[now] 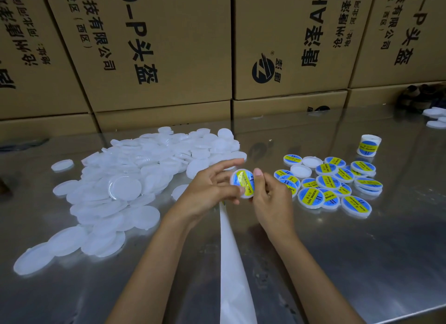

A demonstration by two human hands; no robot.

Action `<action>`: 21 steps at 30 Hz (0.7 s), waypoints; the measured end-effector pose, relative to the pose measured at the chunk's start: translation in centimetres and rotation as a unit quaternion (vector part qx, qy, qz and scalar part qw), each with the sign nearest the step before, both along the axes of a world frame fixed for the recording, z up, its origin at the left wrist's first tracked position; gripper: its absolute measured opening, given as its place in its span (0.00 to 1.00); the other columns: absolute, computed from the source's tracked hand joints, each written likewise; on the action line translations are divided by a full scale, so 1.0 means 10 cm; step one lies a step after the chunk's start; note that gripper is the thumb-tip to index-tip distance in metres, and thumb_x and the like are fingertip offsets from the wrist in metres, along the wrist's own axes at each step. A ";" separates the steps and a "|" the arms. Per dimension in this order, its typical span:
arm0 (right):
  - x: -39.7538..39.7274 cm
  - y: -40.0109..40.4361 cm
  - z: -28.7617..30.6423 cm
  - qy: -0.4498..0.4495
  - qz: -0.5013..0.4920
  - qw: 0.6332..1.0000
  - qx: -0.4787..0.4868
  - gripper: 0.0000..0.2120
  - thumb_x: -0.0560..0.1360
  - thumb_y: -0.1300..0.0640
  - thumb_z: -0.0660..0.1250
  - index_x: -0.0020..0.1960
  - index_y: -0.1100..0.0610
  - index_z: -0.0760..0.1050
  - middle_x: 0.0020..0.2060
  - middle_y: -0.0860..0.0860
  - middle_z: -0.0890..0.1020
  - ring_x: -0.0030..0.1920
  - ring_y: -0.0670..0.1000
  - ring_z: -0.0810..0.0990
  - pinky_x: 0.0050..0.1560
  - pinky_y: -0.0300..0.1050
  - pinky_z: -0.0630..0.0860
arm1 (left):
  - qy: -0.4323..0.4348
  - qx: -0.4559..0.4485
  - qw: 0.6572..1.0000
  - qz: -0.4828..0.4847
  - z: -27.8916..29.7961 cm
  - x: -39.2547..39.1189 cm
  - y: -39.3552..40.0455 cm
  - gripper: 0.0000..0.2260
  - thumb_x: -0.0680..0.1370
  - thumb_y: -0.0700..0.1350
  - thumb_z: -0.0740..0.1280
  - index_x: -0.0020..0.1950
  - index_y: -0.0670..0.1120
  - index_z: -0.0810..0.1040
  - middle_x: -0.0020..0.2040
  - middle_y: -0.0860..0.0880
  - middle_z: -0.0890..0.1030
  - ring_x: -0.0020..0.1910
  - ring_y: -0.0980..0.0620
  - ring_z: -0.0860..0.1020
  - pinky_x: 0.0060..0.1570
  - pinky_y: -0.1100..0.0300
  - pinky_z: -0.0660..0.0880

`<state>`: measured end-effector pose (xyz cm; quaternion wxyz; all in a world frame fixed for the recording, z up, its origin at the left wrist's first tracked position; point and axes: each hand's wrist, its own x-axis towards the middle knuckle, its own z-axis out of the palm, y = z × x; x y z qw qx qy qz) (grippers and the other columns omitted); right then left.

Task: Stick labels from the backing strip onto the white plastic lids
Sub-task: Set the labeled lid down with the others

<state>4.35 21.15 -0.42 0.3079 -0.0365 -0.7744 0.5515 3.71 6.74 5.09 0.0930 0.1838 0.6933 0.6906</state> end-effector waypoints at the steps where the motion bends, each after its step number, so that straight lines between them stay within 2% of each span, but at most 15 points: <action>1: 0.00 0.00 0.00 -0.001 0.003 1.000 0.001 0.22 0.83 0.49 0.59 0.31 0.52 0.64 0.22 0.44 0.69 0.27 0.46 0.64 0.33 0.49 0.65 | 0.005 -0.015 1.000 0.002 0.00 0.01 0.01 0.23 0.74 0.29 0.71 0.65 0.47 0.80 0.48 0.47 0.86 0.36 0.54 0.83 0.37 0.64 0.78; 4: -0.01 -0.01 0.01 0.007 0.019 1.000 -0.015 0.22 0.84 0.49 0.58 0.31 0.50 0.63 0.22 0.42 0.68 0.28 0.44 0.64 0.32 0.43 0.63 | 0.004 -0.005 0.999 0.038 0.00 0.02 0.02 0.20 0.72 0.29 0.73 0.61 0.43 0.82 0.46 0.47 0.87 0.33 0.53 0.83 0.35 0.66 0.78; 8: 0.00 -0.04 -0.01 0.015 0.081 0.996 -0.026 0.18 0.83 0.44 0.58 0.35 0.46 0.69 0.27 0.40 0.73 0.30 0.42 0.70 0.33 0.34 0.65 | -0.020 0.053 0.995 0.078 0.00 0.01 0.01 0.15 0.74 0.31 0.73 0.58 0.44 0.84 0.46 0.44 0.87 0.38 0.46 0.86 0.38 0.65 0.81; 10: 0.01 -0.06 -0.03 0.002 0.107 0.994 -0.003 0.15 0.79 0.36 0.59 0.42 0.44 0.72 0.30 0.39 0.77 0.32 0.42 0.73 0.35 0.34 0.66 | -0.030 0.064 0.993 0.092 0.00 0.01 0.02 0.13 0.76 0.33 0.72 0.57 0.46 0.84 0.45 0.46 0.87 0.39 0.47 0.87 0.38 0.65 0.81; 13: 0.00 -0.07 -0.05 -0.009 0.126 0.992 0.002 0.21 0.72 0.29 0.63 0.48 0.46 0.74 0.36 0.43 0.82 0.34 0.42 0.76 0.36 0.40 0.71 | -0.028 0.066 0.990 0.122 -0.01 0.00 0.04 0.09 0.77 0.36 0.72 0.54 0.47 0.86 0.43 0.47 0.87 0.40 0.49 0.87 0.36 0.64 0.81; 16: 0.01 -0.06 -0.05 -0.009 0.137 0.990 0.011 0.24 0.70 0.28 0.66 0.45 0.49 0.74 0.35 0.46 0.81 0.34 0.43 0.76 0.36 0.45 0.73 | -0.028 0.056 0.986 0.153 -0.01 0.00 0.05 0.03 0.77 0.42 0.73 0.49 0.46 0.87 0.41 0.46 0.87 0.37 0.46 0.86 0.33 0.61 0.82; 18: 0.02 -0.05 -0.05 -0.007 0.127 0.992 0.024 0.24 0.69 0.29 0.66 0.41 0.50 0.74 0.32 0.46 0.79 0.32 0.43 0.74 0.35 0.46 0.71 | -0.030 0.037 0.986 0.159 -0.01 0.00 0.05 0.05 0.77 0.44 0.73 0.49 0.45 0.87 0.40 0.45 0.87 0.34 0.45 0.85 0.33 0.61 0.82; 21: 0.03 -0.05 -0.04 -0.016 0.086 0.994 0.059 0.22 0.70 0.29 0.64 0.36 0.48 0.71 0.26 0.42 0.73 0.28 0.44 0.70 0.32 0.40 0.65 | -0.034 0.002 0.986 0.163 0.00 0.00 0.03 0.10 0.79 0.51 0.71 0.43 0.49 0.88 0.39 0.44 0.87 0.30 0.42 0.84 0.33 0.60 0.82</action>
